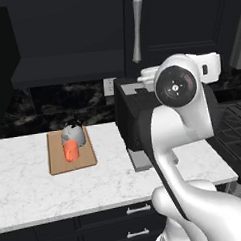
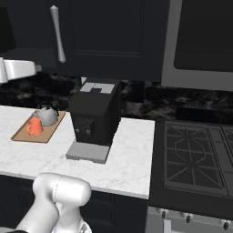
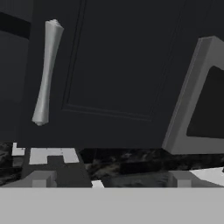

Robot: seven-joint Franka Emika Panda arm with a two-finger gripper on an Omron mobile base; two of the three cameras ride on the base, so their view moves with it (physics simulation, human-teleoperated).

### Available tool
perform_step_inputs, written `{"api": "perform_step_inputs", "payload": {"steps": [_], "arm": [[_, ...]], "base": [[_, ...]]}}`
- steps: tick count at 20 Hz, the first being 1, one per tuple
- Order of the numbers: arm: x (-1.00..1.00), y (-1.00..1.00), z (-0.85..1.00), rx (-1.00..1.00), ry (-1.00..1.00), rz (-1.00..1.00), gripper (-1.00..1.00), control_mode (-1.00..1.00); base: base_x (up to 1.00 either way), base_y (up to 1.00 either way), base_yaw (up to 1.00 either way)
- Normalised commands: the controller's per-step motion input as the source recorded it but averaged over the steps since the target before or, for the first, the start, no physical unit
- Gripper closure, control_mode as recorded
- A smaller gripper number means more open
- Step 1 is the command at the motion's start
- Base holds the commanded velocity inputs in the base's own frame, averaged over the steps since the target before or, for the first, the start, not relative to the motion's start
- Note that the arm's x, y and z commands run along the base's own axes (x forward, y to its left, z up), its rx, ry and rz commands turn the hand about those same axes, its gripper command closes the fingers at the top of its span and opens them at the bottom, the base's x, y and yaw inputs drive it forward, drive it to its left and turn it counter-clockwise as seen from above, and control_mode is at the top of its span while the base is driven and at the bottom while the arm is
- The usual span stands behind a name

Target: Pick the kettle from the counter and place it on the tray. Then pick the mug from the cabinet and place it on the tray. Then close the cabinet doors.

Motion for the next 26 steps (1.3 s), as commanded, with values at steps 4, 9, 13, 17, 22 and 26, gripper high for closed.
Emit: {"api": "perform_step_inputs", "payload": {"steps": [4,9,13,17,22,26], "arm": [[-0.36,0.48,0.00,0.00,0.00,0.17,-1.00,-1.00],[-0.43,0.53,0.01,-0.02,-0.05,0.22,-1.00,-1.00],[-0.42,0.52,0.06,-0.10,-0.17,0.26,-1.00,-1.00],[-0.33,0.58,0.07,-0.18,-0.23,0.25,-1.00,-1.00],[-0.32,0.58,0.12,-0.24,-0.27,0.24,-1.00,-1.00],[-0.27,0.54,0.10,-0.23,-0.16,0.22,-1.00,-1.00]], "base": [[0.00,0.00,0.00],[0.00,0.00,0.00],[0.00,0.00,0.00],[0.00,0.00,0.00],[0.00,0.00,0.00],[0.00,0.00,0.00]]}}
